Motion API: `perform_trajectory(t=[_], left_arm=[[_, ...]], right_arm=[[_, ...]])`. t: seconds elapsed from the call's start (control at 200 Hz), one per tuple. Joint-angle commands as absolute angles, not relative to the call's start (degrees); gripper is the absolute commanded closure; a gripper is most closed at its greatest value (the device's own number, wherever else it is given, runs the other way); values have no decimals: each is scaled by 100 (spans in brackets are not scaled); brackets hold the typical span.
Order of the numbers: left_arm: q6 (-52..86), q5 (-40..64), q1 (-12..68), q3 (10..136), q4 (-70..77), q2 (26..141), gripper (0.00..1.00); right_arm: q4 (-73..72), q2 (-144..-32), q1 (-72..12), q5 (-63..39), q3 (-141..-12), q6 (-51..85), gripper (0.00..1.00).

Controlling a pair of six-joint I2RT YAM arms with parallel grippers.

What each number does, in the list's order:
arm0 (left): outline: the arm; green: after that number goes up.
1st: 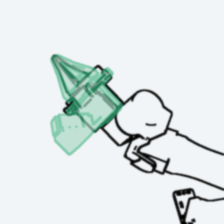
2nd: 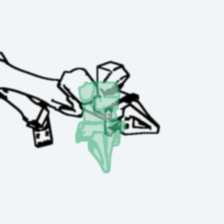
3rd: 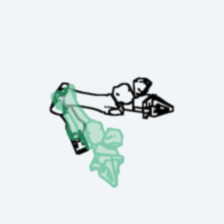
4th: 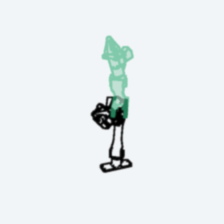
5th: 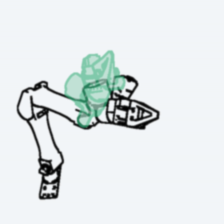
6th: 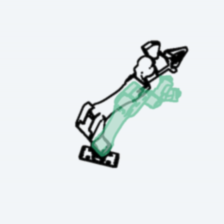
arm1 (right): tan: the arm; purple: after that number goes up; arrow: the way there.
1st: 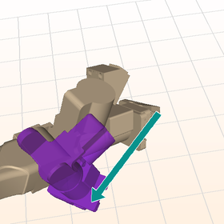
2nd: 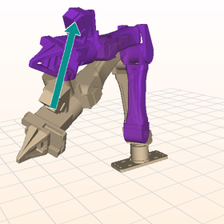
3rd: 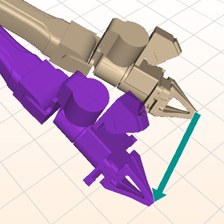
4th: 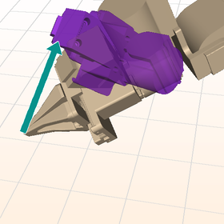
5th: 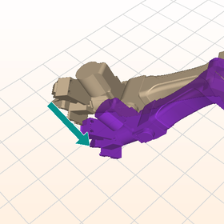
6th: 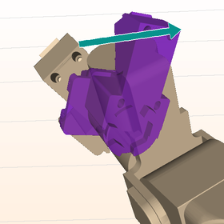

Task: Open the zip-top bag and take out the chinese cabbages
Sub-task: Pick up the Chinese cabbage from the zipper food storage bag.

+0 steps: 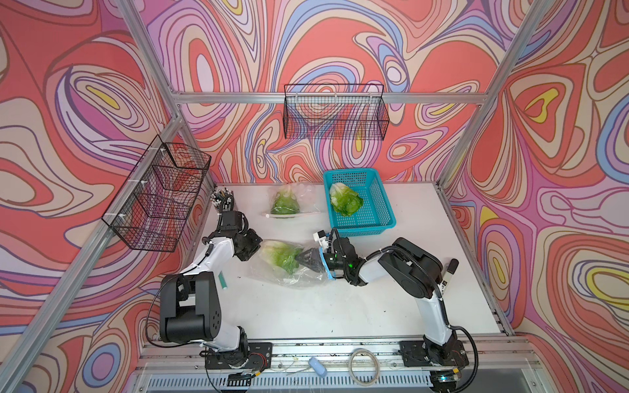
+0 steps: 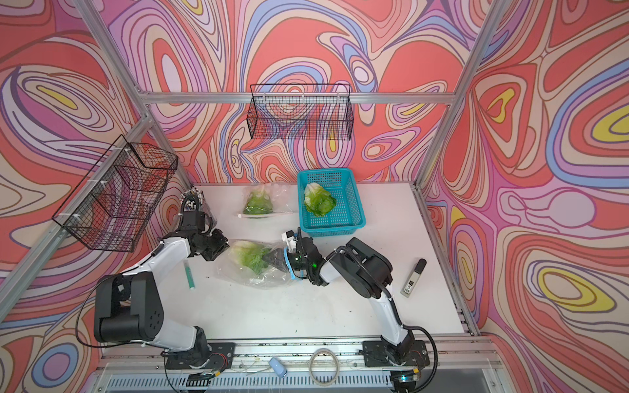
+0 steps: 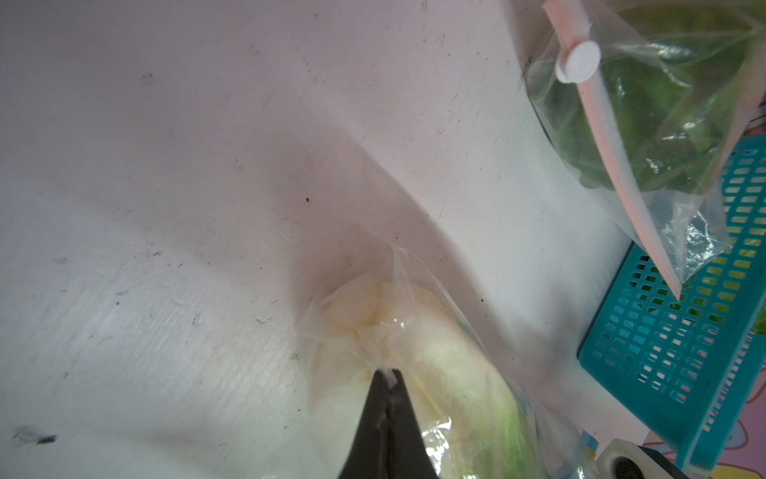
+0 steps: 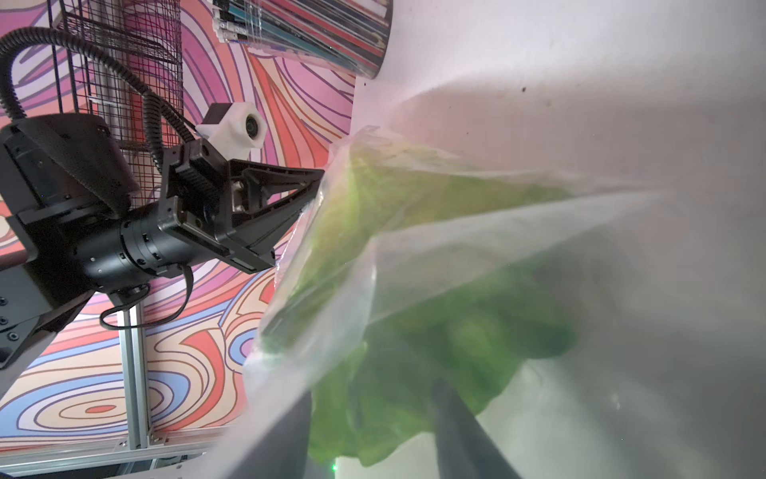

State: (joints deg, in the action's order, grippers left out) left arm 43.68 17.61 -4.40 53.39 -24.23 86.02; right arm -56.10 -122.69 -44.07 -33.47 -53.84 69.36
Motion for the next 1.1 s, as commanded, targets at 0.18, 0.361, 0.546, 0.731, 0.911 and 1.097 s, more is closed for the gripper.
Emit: perform_trajectory(t=[0.18, 0.361, 0.546, 0.731, 0.911, 1.097], left_arm=[[4324, 1835, -368, 5467, -2468, 8699, 100], [4307, 1820, -369, 5492, -2484, 8692, 100], [4307, 1836, -369, 5493, -2475, 8696, 100], [4315, 1862, -352, 5484, -2462, 8709, 100], [4324, 1902, -284, 5478, -2435, 8743, 100], [4318, 1916, -177, 5484, -2426, 8774, 100]], right_arm=[[-6319, -12555, -4449, -3393, -5396, 7320, 49], [-6228, -12550, -4448, -3349, -5405, 7312, 97], [-6110, -12522, -4448, -3349, -5460, 7244, 90], [-6138, -12575, -4452, -3375, -5623, 7249, 78], [-6152, -12653, -4456, -3410, -5782, 7277, 69], [-6194, -12769, -4456, -3419, -5904, 7329, 68]])
